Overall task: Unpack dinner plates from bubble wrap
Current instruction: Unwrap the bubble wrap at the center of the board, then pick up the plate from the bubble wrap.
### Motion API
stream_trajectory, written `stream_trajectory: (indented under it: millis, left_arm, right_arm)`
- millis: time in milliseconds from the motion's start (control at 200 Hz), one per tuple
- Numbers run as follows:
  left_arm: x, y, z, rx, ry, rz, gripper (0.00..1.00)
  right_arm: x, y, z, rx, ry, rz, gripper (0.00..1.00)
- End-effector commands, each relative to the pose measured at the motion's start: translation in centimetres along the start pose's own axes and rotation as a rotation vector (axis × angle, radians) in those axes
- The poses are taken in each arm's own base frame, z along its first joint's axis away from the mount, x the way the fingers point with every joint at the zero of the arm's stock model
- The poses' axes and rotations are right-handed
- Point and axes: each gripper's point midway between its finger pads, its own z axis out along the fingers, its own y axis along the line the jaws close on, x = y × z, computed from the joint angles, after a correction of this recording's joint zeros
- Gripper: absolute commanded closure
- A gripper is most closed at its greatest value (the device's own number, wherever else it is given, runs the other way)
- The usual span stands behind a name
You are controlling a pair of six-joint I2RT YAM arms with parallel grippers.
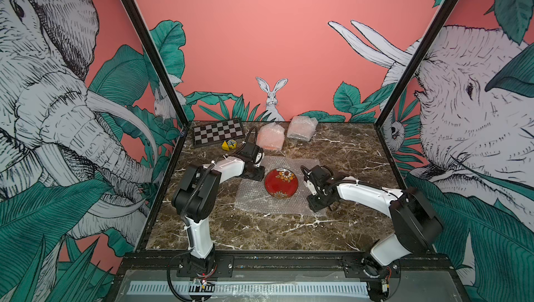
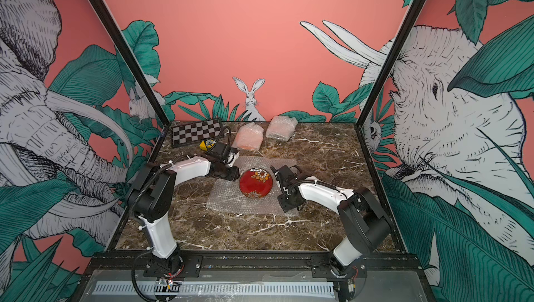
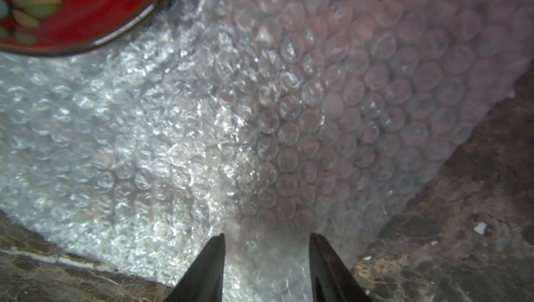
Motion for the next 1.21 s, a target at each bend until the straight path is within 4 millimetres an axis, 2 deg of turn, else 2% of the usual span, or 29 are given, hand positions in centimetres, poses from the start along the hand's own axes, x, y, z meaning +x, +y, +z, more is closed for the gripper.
stream_trajectory:
  millis: [0, 160, 290, 565, 585, 725, 785, 870, 1200]
  left_arm:
    - [-0.6, -1.1, -2.8, 0.029, -0.032, 0.021, 0.55]
    - [-0.4, -0.6, -4.0, -0.007, -0.034, 0.035, 0.54]
    - [0.0, -1.0, -4.8, 0.012, -0.038, 0.039, 0.54]
    - [-0.2, -2.6, -5.6, 0.097, -0.081, 0.026, 0.54]
    - [-0.2, -2.7, -5.6, 0.107, -0.082, 0.022, 0.55]
    - [-0.2, -3.5, -4.9, 0.161, -0.079, -0.008, 0.58]
    - [0.1, -3.4, -4.4, 0.161, -0.07, -0.022, 0.65]
    - [0.5, -3.4, -3.7, 0.169, -0.05, -0.033, 0.67]
    - [1.8, -3.0, -1.5, 0.171, 0.003, -0.057, 0.72]
  right_arm:
    - [-1.1, -0.6, -1.5, 0.042, -0.083, 0.021, 0.5]
    - [-3.0, -0.5, -2.6, 0.016, -0.157, 0.047, 0.49]
    - [-4.8, 0.0, -3.1, -0.042, -0.193, 0.064, 0.5]
    - [-10.9, 0.6, -3.8, -0.253, -0.315, 0.151, 0.52]
    - [-11.1, 0.5, -3.1, -0.265, -0.301, 0.16, 0.53]
    - [-13.3, 0.8, -2.7, -0.351, -0.306, 0.2, 0.56]
    - [-13.9, 0.8, -2.3, -0.364, -0.302, 0.213, 0.57]
    - [-14.4, 0.6, -1.9, -0.376, -0.297, 0.234, 0.58]
    - [-15.1, 0.4, -0.4, -0.428, -0.275, 0.287, 0.63]
